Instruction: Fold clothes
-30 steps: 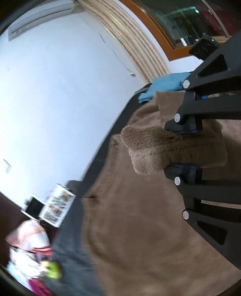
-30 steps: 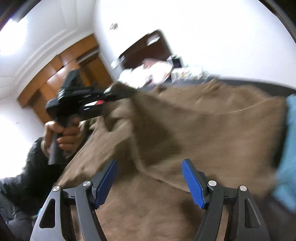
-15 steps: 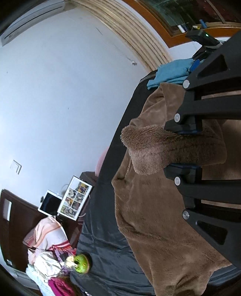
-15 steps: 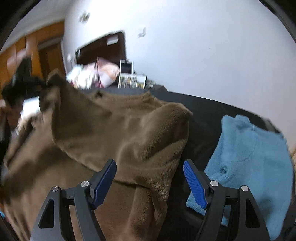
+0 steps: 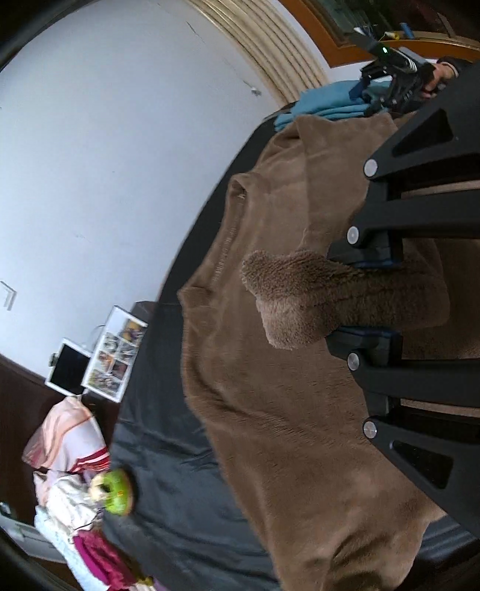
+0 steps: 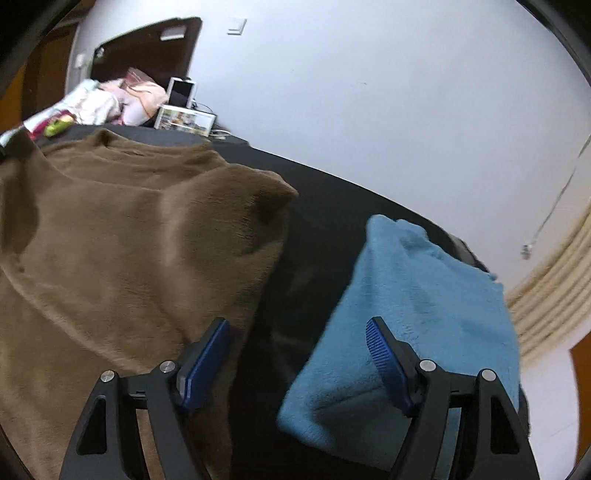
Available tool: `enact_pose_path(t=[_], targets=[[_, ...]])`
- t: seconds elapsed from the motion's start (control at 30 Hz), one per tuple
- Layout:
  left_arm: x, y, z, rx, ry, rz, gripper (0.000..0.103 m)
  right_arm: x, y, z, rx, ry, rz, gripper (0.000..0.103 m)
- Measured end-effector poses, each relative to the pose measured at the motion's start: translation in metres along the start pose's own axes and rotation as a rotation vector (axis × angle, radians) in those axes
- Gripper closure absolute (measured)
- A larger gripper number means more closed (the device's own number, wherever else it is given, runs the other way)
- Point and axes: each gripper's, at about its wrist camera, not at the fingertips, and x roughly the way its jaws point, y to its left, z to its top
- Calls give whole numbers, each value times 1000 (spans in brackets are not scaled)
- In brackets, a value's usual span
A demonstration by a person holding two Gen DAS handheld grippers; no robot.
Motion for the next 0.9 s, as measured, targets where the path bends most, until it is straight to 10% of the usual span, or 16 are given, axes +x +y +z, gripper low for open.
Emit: enact_pose_path(t=[0.33,0.53,0.7,0.9], targets=[[-15,13,-1,6,-32,-49,78,43,8,64,9,71,115,26],[-21,5,7,174,6,-21,77,98,5,77,34,163,-24,26],[-8,0,7,337,92,133,64,99,6,76,45,157,-56,26],[-4,25,15,234,47,293,47,98,5,75,58,152,-77,26]])
